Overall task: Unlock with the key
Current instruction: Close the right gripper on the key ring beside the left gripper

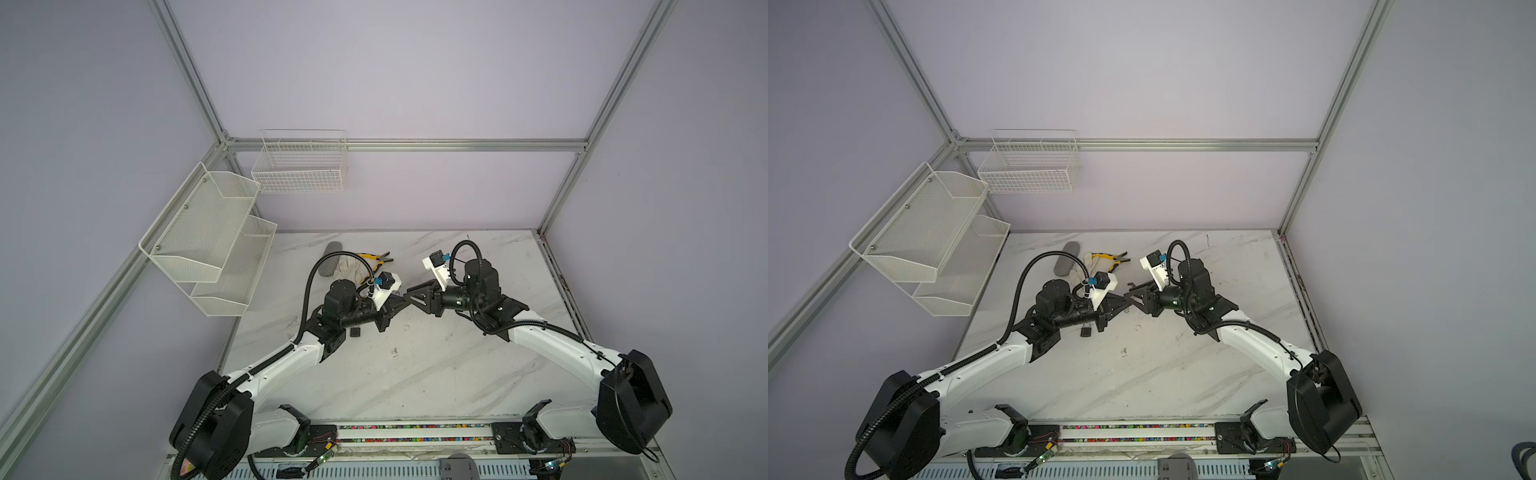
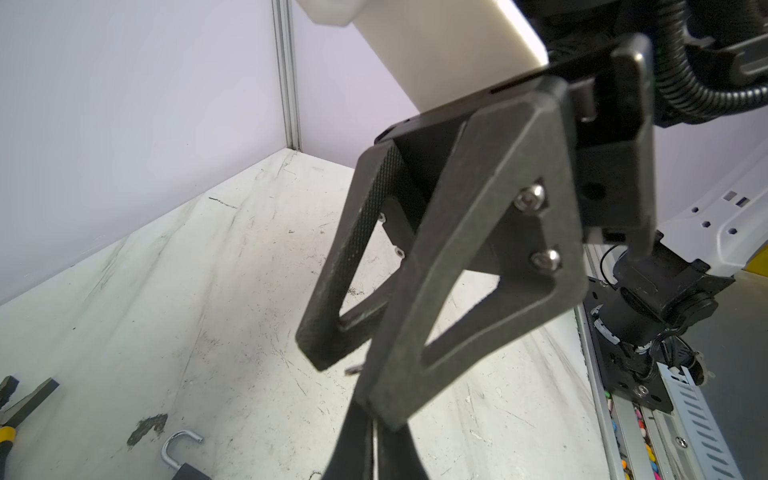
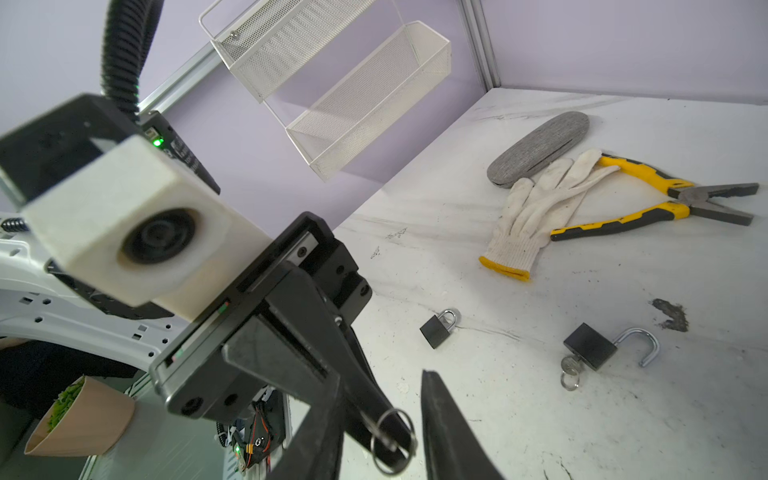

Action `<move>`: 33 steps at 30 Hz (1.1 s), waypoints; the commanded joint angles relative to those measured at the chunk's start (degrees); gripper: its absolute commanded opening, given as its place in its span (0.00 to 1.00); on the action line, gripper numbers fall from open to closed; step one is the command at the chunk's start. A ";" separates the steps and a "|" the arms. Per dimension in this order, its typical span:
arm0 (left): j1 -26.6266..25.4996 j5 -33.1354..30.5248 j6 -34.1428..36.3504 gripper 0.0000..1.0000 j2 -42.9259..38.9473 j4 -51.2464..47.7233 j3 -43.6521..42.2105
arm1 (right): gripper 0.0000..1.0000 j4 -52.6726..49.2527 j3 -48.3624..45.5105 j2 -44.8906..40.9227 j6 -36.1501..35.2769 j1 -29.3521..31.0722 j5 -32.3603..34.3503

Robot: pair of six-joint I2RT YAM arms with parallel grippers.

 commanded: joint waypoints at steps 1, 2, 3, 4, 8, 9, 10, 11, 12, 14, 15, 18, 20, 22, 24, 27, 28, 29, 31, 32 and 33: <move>0.53 2.25 -0.92 0.00 0.42 2.63 5.90 | 0.32 2.70 -0.72 0.29 -1.17 -0.44 -2.25; 0.55 2.65 -1.02 0.00 0.58 2.76 5.99 | 0.31 2.91 -0.78 0.29 -1.32 -0.51 -2.61; 0.55 3.06 -1.15 0.00 0.69 2.76 6.10 | 0.30 2.98 -0.76 0.29 -1.55 -0.53 -2.99; 0.55 3.44 -1.28 0.00 0.80 2.83 6.29 | 0.27 2.94 -0.64 0.29 -1.77 -0.60 -3.17; 0.74 4.00 -1.37 0.00 1.10 3.10 6.62 | 0.23 2.94 -0.38 1.86 -2.26 -1.12 -3.59; 0.79 4.21 -1.37 0.00 1.13 3.17 6.69 | 0.21 2.94 -0.42 1.94 -2.39 -1.28 -3.72; 0.87 4.40 -1.44 0.00 1.21 3.20 6.81 | 0.20 2.94 -0.39 1.96 -2.60 -1.40 -3.76; 0.99 4.70 -1.62 0.00 1.16 3.42 6.80 | 0.18 2.94 -0.43 2.05 -2.72 -1.49 -3.82; 1.05 4.98 -1.87 0.00 1.26 3.76 6.85 | 0.17 2.85 -0.37 2.06 -2.88 -1.54 -3.81; 1.23 5.45 -2.24 0.00 1.49 3.96 7.10 | 0.13 2.85 -0.28 2.31 -3.06 -1.72 -3.72; 1.28 5.81 -2.38 0.00 1.64 3.91 7.27 | 0.11 2.87 -0.37 2.39 -3.26 -1.76 -3.65; 1.50 6.23 -2.75 0.00 1.71 4.08 7.50 | 0.07 2.94 -0.37 2.39 -3.61 -1.86 -3.30; 1.59 6.29 -2.95 0.00 1.85 4.13 7.72 | 0.04 3.00 -0.54 2.38 -3.72 -1.94 -3.11; 1.64 6.64 -3.17 0.00 2.04 4.23 7.85 | 0.01 3.19 -0.65 2.37 -3.81 -1.94 -3.11; 1.62 6.81 -3.48 0.00 2.39 4.47 8.08 | 0.00 3.67 -0.80 2.19 -3.73 -1.89 -2.81; 1.78 7.02 -4.05 0.00 2.91 4.57 8.41 | 0.00 5.45 -1.25 2.04 -2.88 -2.02 -2.26; 1.78 7.03 -4.25 0.00 3.09 4.55 8.47 | 0.00 5.90 -1.25 2.20 -2.62 -2.00 -2.35; 1.79 6.98 -4.43 0.00 3.28 4.63 8.55 | 0.00 6.30 -1.25 2.31 -2.33 -2.00 -2.29; 1.84 6.24 -4.92 0.00 3.40 4.48 8.64 | 0.00 7.18 -1.25 2.36 -1.69 -2.11 -2.11; 1.94 6.01 -5.01 0.00 3.37 4.14 8.73 | 0.00 7.47 -1.25 2.38 -1.38 -2.11 -1.88; 1.98 5.86 -5.19 0.00 3.31 3.85 8.84 | 0.00 7.81 -1.25 2.39 -0.98 -2.20 -1.87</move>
